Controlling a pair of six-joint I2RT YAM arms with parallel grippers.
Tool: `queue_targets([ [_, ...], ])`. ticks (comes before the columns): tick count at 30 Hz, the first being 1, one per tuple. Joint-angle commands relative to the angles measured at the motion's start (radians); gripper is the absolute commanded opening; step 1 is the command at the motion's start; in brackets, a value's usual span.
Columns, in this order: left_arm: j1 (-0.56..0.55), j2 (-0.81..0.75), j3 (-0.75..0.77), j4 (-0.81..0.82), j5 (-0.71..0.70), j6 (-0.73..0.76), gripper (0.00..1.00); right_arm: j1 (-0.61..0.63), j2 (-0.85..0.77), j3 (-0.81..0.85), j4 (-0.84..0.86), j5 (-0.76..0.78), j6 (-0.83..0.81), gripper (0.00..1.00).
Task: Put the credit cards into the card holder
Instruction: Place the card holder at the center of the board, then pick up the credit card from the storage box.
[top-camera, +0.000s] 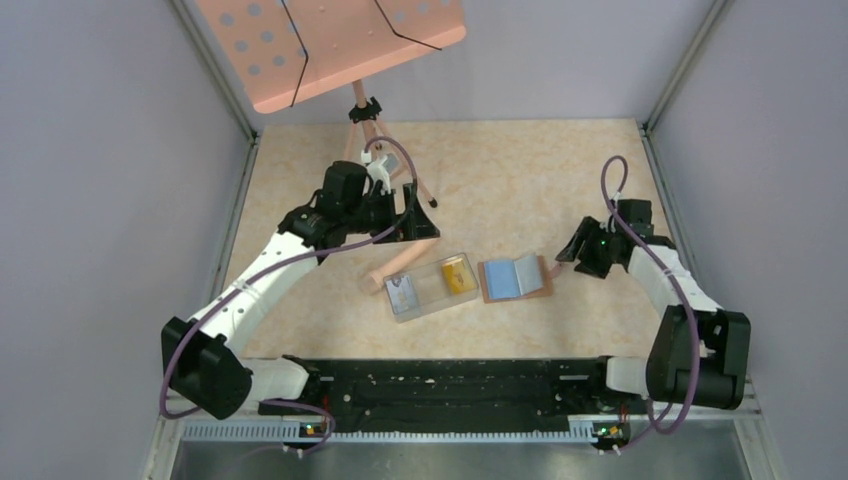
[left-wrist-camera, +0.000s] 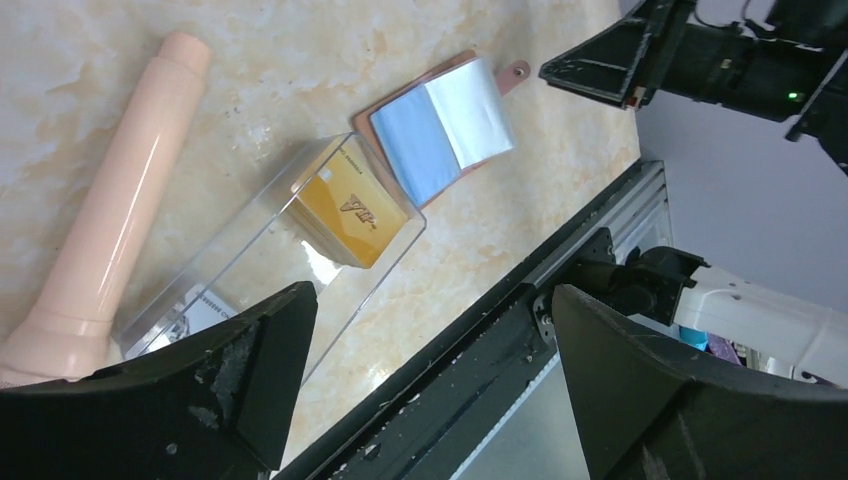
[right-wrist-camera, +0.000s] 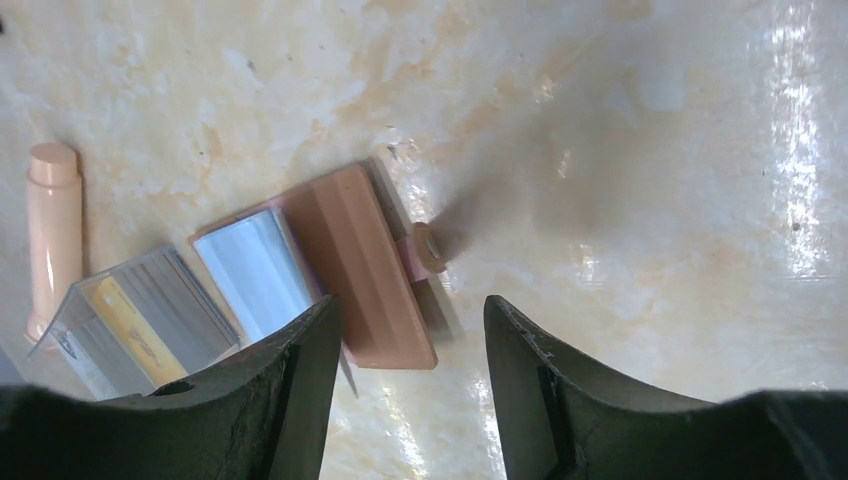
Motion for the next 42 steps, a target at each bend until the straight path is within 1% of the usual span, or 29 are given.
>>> queue_targets([
  [1,0.008,-0.031,-0.032,-0.010,-0.049,-0.015,0.93,0.061,-0.048,0.107,-0.059,0.026,-0.038,0.55],
  [4,0.011,-0.026,-0.054,-0.011,-0.048,-0.039,0.93,0.136,-0.043,0.149,-0.066,0.007,-0.039,0.53],
  [8,0.014,-0.014,-0.086,-0.016,-0.057,-0.083,0.92,0.274,0.004,0.210,-0.074,-0.016,-0.049,0.50],
  [10,0.015,-0.005,-0.108,-0.003,-0.047,-0.108,0.91,0.334,0.037,0.225,-0.066,-0.034,-0.054,0.42],
  [11,0.015,0.001,-0.120,0.007,-0.035,-0.128,0.90,0.362,0.055,0.231,-0.062,-0.038,-0.055,0.40],
  [13,0.015,0.013,-0.151,0.039,-0.003,-0.167,0.88,0.399,0.095,0.234,-0.053,-0.044,-0.050,0.32],
  [14,0.012,0.018,-0.167,0.053,0.004,-0.185,0.87,0.409,0.119,0.232,-0.047,-0.051,-0.046,0.30],
  [16,0.006,0.032,-0.208,0.079,0.008,-0.217,0.86,0.411,0.147,0.212,-0.029,-0.055,-0.026,0.25],
  [20,-0.007,0.056,-0.278,0.185,0.027,-0.299,0.83,0.410,0.190,0.164,0.011,-0.045,-0.010,0.21],
  [24,-0.026,0.089,-0.264,0.199,0.030,-0.304,0.81,0.407,0.249,0.133,0.023,-0.016,-0.019,0.20],
  [29,-0.034,0.119,-0.240,0.195,0.042,-0.291,0.78,0.370,0.289,0.083,0.045,-0.017,-0.021,0.17],
  [37,-0.044,0.155,-0.221,0.196,0.050,-0.286,0.75,0.332,0.275,0.047,0.076,-0.088,-0.013,0.19],
  [40,-0.048,0.169,-0.214,0.202,0.051,-0.285,0.74,0.333,0.261,0.057,0.078,-0.129,-0.015,0.21],
  [42,-0.050,0.178,-0.210,0.207,0.056,-0.288,0.69,0.332,0.245,0.071,0.078,-0.153,-0.010,0.25],
])
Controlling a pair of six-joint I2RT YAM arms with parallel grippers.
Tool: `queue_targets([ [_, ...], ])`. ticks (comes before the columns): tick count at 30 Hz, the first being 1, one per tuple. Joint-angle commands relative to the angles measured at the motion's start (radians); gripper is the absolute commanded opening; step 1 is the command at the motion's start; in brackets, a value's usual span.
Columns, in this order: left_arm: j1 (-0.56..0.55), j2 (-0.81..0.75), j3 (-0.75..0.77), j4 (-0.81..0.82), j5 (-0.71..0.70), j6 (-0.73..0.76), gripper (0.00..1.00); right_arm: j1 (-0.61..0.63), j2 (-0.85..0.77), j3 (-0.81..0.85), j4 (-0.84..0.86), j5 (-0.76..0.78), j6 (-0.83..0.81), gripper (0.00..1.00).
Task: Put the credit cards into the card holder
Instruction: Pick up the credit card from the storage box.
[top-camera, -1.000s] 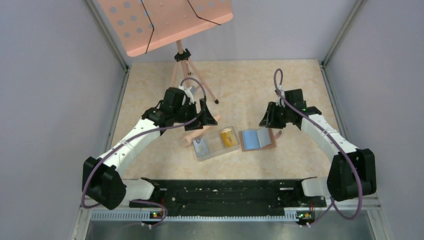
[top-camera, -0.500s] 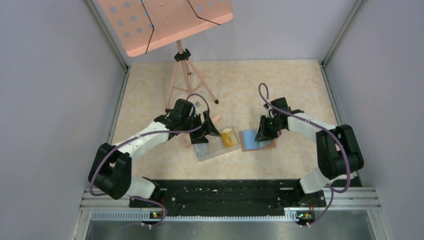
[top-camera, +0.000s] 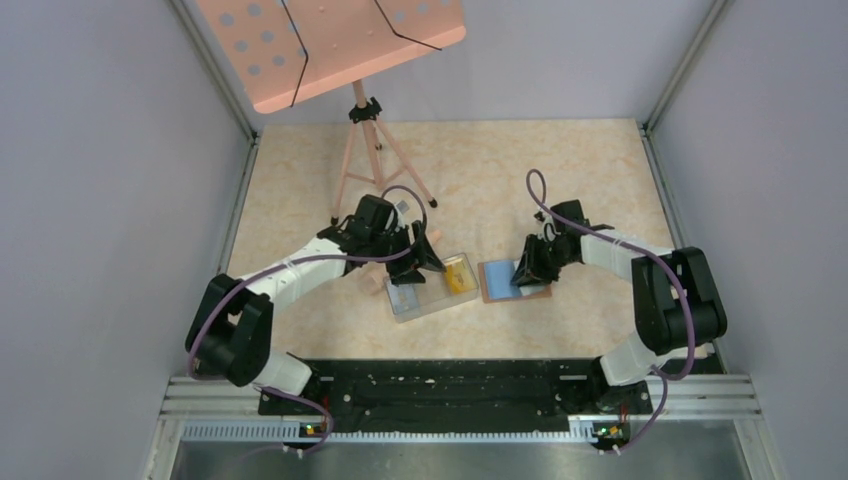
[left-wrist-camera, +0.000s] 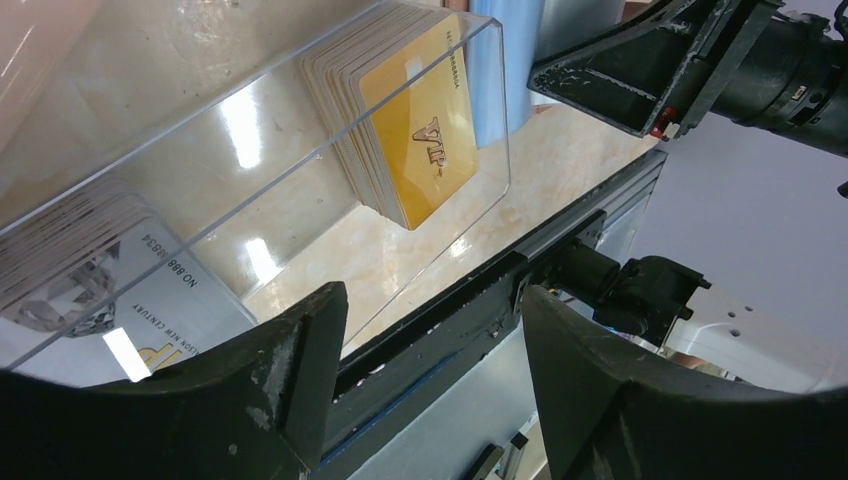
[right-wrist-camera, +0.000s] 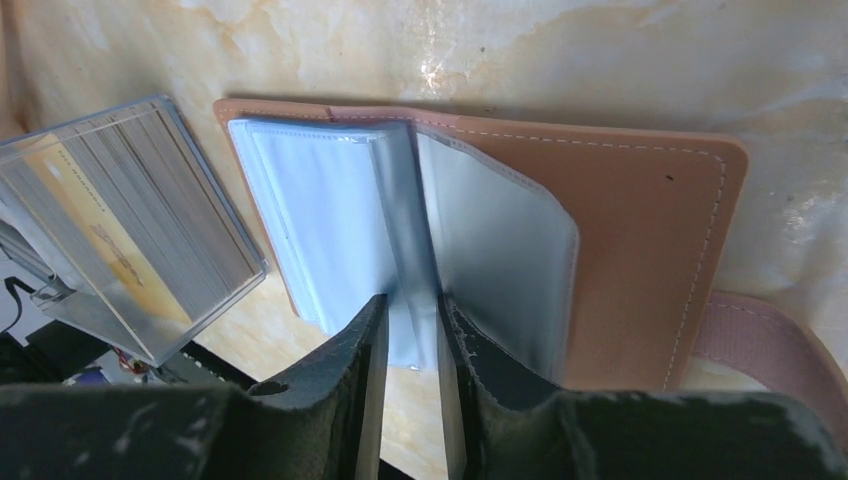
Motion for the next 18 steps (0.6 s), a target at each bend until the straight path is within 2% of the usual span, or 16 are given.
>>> queue_targets([
  [1,-0.009,0.022,0.042,0.049,0.025,-0.002,0.65,-0.005,-0.046,0.013,0.022,-0.058,0.001,0.28],
  [4,-0.010,0.038,0.038,0.072,0.033,-0.015,0.59,-0.007,-0.067,0.036,0.040,-0.105,0.016,0.37],
  [10,-0.013,0.063,0.033,0.103,0.028,-0.041,0.54,0.037,-0.058,0.105,0.064,-0.180,0.059,0.44],
  [18,-0.014,0.080,0.028,0.085,-0.007,-0.041,0.47,0.172,0.034,0.176,0.152,-0.275,0.191,0.47],
])
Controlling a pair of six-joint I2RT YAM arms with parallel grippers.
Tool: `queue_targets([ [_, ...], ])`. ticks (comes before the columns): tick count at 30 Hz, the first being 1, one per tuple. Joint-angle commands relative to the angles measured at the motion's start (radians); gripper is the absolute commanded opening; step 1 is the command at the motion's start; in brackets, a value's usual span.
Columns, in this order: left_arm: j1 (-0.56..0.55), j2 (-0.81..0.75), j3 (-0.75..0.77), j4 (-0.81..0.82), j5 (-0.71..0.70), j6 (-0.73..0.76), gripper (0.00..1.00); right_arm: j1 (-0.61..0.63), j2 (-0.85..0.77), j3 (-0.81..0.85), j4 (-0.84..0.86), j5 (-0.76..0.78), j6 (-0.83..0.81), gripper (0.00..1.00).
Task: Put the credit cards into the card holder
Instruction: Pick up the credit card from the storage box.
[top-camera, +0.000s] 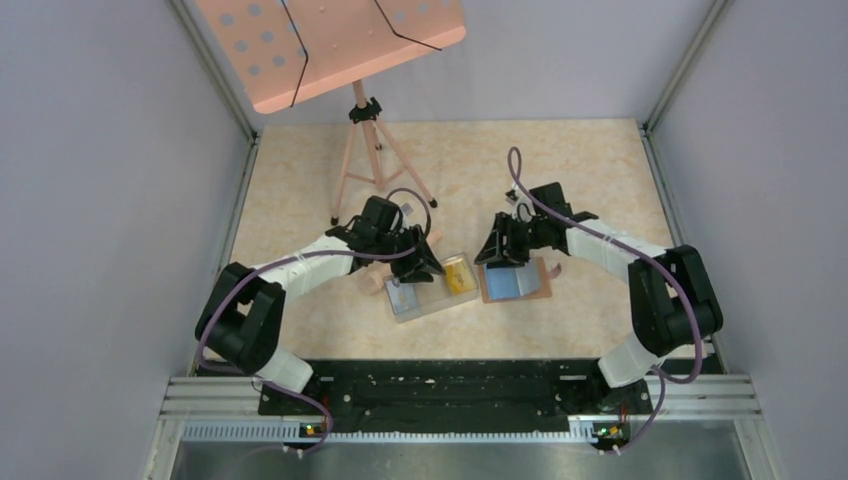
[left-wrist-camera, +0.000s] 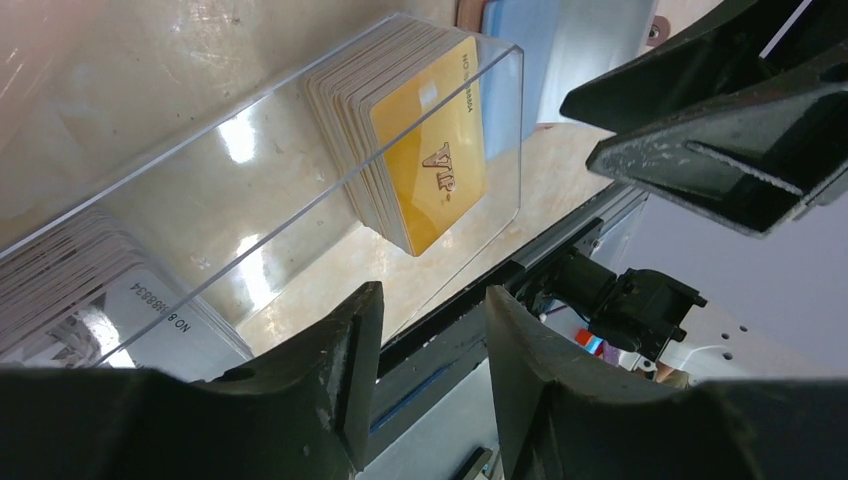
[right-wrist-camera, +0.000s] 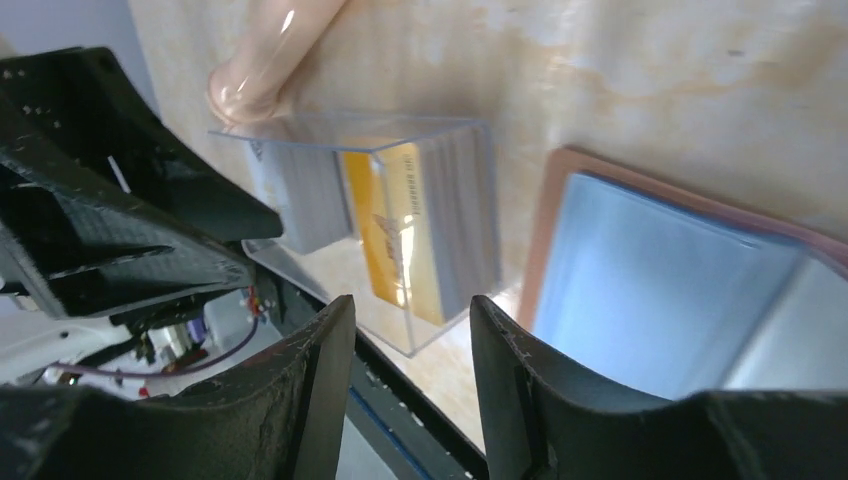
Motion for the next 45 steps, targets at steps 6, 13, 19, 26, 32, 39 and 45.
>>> queue_targets([
  [6,-0.007,0.015,0.007,0.027,-0.040,-0.011,0.41,0.135,0.096,0.107,0.028,-0.103,0.103,0.46],
  [13,-0.018,0.039,0.002,0.022,-0.047,-0.003,0.36,0.161,0.129,0.149,0.007,-0.168,0.127,0.39],
  [19,-0.025,0.037,0.008,-0.038,-0.099,0.015,0.33,0.177,0.176,0.164,0.006,-0.229,0.153,0.34],
  [26,-0.029,0.020,0.020,-0.133,-0.190,0.042,0.36,0.179,0.209,0.177,-0.030,-0.265,0.158,0.32],
  [32,-0.031,0.029,0.024,-0.143,-0.203,0.060,0.37,0.178,0.216,0.190,-0.064,-0.268,0.143,0.32],
  [39,-0.033,0.097,0.113,-0.218,-0.266,0.135,0.37,0.177,0.164,0.237,-0.114,-0.161,0.102,0.34],
  [45,-0.032,0.170,0.183,-0.244,-0.275,0.183,0.36,0.178,0.148,0.259,-0.216,-0.019,-0.003,0.39],
])
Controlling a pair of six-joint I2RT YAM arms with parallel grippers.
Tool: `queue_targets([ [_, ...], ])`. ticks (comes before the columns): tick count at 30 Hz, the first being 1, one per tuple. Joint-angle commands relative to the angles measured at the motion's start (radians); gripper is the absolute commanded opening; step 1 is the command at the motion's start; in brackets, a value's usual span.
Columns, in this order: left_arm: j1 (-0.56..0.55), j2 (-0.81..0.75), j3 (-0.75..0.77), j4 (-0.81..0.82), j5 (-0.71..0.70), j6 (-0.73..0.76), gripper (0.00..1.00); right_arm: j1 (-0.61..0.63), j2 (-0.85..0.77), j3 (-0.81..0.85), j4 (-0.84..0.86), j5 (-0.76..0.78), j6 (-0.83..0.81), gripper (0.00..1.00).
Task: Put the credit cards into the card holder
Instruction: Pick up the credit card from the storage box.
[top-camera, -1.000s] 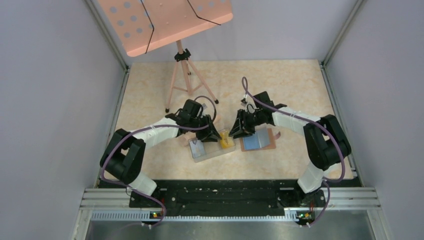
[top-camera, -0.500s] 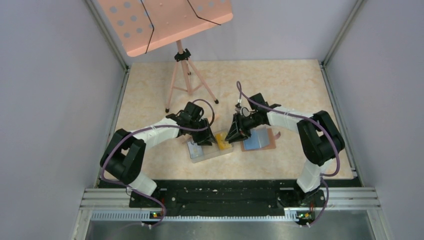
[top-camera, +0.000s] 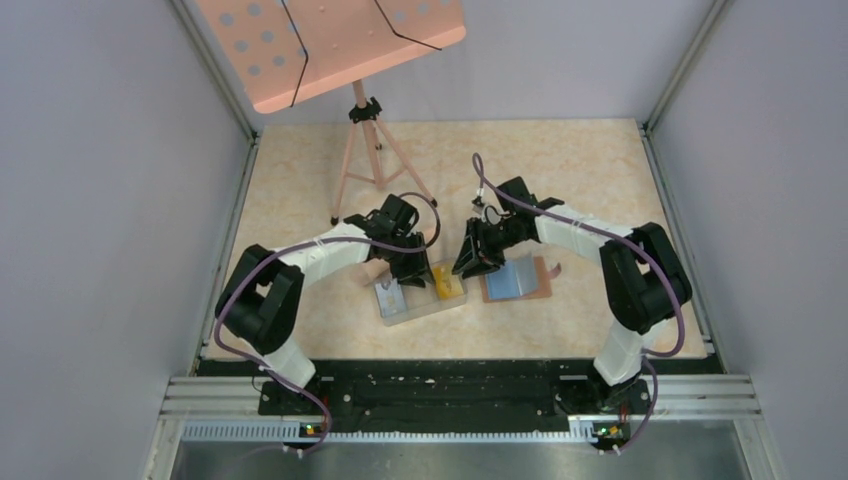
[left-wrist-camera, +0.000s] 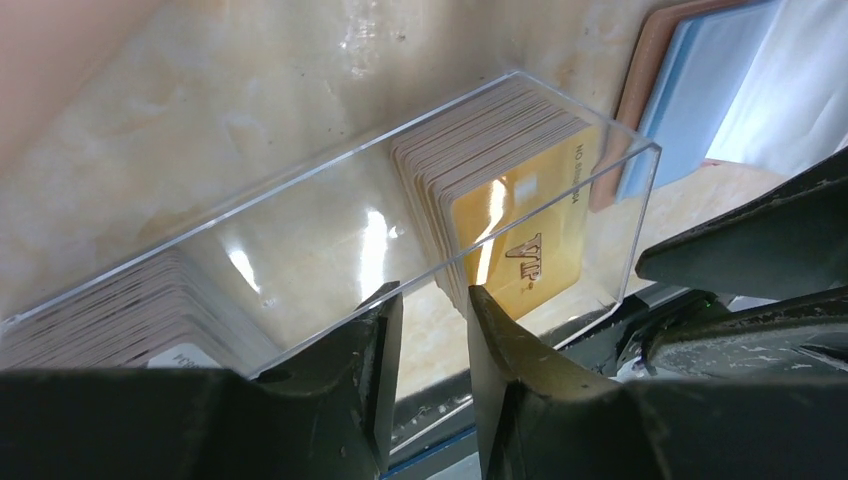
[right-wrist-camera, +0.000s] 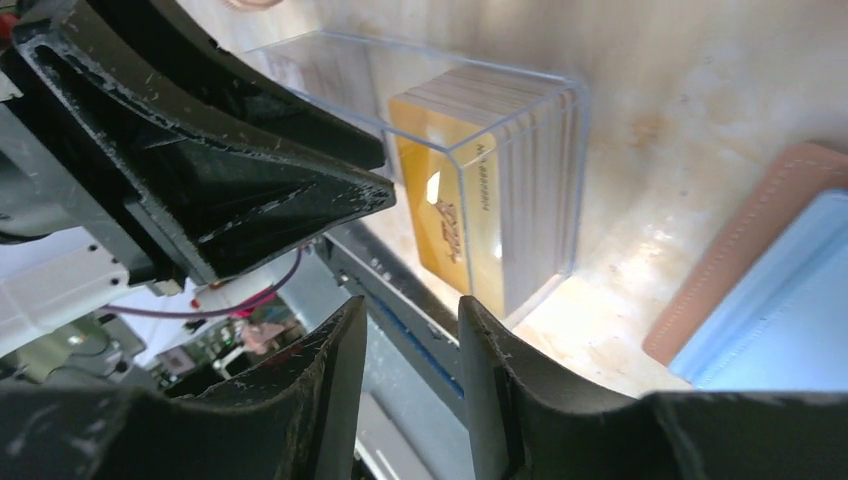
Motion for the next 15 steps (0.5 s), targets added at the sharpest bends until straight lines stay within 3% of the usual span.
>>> queue_targets([
  [1,0.008,0.057,0.069,-0.016,-0.054,0.068,0.36,0.008,-0.038,0.050,-0.099,0.120,-0.101,0.40],
  [8,0.006,0.109,0.126,-0.030,-0.052,0.100,0.36,0.007,0.016,0.036,-0.112,0.109,-0.120,0.41],
  [15,0.006,0.127,0.171,-0.047,-0.042,0.130,0.37,0.019,0.064,0.049,-0.080,0.002,-0.098,0.37],
])
